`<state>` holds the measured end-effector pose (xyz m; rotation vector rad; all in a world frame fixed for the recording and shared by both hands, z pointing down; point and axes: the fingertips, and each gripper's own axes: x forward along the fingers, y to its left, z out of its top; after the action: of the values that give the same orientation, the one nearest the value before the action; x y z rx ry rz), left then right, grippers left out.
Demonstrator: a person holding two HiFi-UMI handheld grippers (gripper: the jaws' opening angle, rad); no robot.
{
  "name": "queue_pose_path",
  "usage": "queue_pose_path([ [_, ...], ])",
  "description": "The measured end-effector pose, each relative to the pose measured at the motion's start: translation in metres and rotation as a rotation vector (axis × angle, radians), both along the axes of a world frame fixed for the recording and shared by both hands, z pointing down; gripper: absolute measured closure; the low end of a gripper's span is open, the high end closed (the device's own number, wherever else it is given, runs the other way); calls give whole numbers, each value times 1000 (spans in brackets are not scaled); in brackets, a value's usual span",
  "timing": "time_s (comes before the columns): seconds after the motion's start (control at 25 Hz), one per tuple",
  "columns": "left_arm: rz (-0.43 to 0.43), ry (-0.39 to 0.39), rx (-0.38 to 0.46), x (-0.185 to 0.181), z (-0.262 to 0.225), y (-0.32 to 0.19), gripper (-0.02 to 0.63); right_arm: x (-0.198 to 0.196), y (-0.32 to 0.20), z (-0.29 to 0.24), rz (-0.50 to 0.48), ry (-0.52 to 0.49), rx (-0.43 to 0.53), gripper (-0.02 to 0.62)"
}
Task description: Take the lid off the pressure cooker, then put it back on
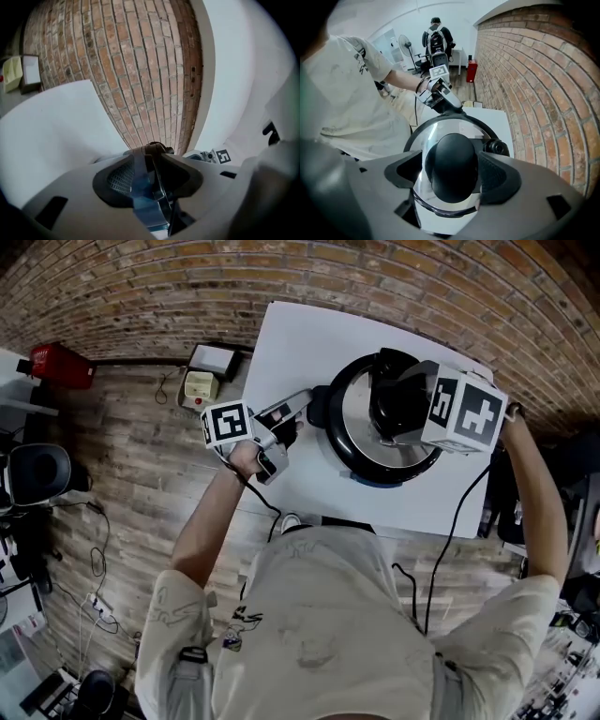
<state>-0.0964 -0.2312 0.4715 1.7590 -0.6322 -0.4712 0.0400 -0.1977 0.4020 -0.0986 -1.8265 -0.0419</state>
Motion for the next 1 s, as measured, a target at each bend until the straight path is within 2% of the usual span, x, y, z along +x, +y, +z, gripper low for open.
queue_pose_path([
  [0.24,-163,-331,125,-30,-16,1,426,0,4,-32,168,-281,101,212],
  [0.36,-231,-488,224,-41,-36,9,425,6,10,-50,274,-435,156,212],
  [0.48,-265,-629,338,-44,-59,16,426,16,22,-64,378,-566,194,212],
  [0.64,-323,-792,482,-43,-87,35,426,36,44,-74,486,-669,262,212],
  [0.88,-399,-1009,678,-38,-118,65,426,65,65,-81,666,-786,502,212],
  [1.0,-417,-1119,769,-36,-126,79,426,79,78,-87,785,-901,591,212],
])
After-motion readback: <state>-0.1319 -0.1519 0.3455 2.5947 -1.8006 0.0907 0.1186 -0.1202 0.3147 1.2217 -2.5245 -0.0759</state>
